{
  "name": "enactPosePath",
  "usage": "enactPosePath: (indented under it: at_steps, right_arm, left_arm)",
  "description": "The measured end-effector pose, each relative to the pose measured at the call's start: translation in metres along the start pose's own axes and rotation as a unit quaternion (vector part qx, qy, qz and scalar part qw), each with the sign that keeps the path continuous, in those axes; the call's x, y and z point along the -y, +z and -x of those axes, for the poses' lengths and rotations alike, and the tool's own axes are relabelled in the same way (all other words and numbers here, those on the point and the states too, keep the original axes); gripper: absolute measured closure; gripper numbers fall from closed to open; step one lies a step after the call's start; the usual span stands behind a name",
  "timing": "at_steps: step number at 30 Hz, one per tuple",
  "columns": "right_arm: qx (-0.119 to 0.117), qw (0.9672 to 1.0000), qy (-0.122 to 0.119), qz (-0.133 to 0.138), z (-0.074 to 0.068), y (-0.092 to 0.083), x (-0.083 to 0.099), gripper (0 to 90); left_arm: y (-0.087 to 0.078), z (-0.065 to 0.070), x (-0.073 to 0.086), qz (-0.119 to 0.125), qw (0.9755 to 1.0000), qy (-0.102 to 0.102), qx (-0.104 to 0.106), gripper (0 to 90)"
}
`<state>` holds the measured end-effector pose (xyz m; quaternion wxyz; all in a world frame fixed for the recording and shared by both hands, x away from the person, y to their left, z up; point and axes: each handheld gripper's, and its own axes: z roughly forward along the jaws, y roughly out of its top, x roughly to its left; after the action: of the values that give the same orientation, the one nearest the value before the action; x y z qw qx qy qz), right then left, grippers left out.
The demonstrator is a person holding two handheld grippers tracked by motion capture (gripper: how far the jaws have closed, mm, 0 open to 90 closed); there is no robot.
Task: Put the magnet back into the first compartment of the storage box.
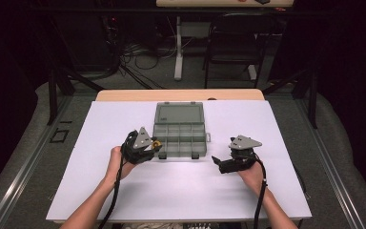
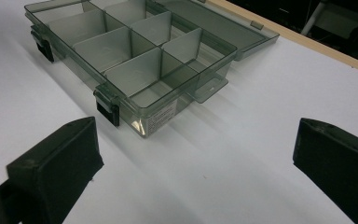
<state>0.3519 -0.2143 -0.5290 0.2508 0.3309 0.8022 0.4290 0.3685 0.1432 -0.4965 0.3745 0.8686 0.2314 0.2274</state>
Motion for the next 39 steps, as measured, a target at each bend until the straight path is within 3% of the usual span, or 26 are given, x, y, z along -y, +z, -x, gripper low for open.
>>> enactPosePath:
  at_steps: [5,27,39]
  right_arm:
    - [0.002,1.0,0.003,-0.001,0.0,0.001,0.0,0.0]
    - [0.004,0.9999,0.008,-0.009,0.003,0.001,0.002,0.0]
    - [0.005,0.9999,0.007,-0.007,0.003,0.0,0.001,0.0]
  left_arm:
    - [0.006,-0.01,0.0,0.001,0.9999,-0.015,0.002,63.4]
    - [0.019,-0.024,-0.007,0.0,0.9996,-0.03,-0.002,63.5]
    - [0.029,-0.035,-0.007,-0.005,0.9986,-0.051,-0.008,63.4]
